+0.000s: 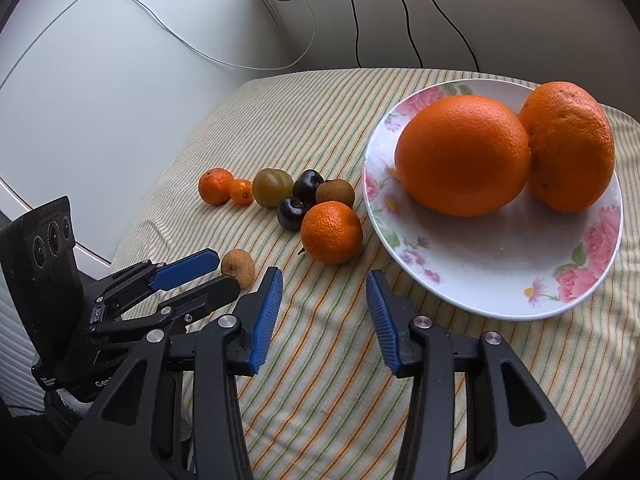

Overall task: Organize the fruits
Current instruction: 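Move the right gripper to the tangerine beside the plums, then close the right gripper on the tangerine and lift it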

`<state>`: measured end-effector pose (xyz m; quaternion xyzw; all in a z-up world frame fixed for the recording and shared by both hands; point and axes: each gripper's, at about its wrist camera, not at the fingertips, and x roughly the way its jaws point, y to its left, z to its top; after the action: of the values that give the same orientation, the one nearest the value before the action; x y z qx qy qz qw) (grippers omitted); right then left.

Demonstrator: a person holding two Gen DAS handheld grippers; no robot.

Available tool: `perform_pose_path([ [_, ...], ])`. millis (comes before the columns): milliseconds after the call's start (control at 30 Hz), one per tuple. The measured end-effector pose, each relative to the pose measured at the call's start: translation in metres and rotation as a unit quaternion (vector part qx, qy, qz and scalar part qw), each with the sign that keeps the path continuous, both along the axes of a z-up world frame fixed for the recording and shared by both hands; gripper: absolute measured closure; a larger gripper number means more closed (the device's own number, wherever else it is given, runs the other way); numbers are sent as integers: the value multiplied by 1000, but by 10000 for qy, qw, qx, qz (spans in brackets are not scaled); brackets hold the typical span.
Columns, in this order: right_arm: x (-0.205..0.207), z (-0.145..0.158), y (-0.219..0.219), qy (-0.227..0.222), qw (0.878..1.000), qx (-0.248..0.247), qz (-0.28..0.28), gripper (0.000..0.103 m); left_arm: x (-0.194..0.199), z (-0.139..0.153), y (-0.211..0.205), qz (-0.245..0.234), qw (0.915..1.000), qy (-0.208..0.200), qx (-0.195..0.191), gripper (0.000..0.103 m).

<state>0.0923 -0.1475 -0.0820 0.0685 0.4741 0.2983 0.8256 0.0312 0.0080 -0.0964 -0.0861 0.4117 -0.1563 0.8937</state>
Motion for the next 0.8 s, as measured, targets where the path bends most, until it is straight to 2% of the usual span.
perform_pose_path([
  [167, 5, -7, 11, 60, 9998, -120, -164, 57, 3, -3, 3, -59, 10000, 42, -54, 63],
  [533, 16, -9, 37, -122, 9978, -430, -493, 59, 9, -7, 4, -153, 9999, 66, -12, 68],
  [633, 18, -10, 41, -151, 9968, -568, -551, 64, 10, -7, 3, -166, 9998, 65, -16, 69],
  [800, 19, -10, 44, -179, 9968, -578, -529, 65, 11, -7, -1, -222, 9997, 49, -30, 78],
])
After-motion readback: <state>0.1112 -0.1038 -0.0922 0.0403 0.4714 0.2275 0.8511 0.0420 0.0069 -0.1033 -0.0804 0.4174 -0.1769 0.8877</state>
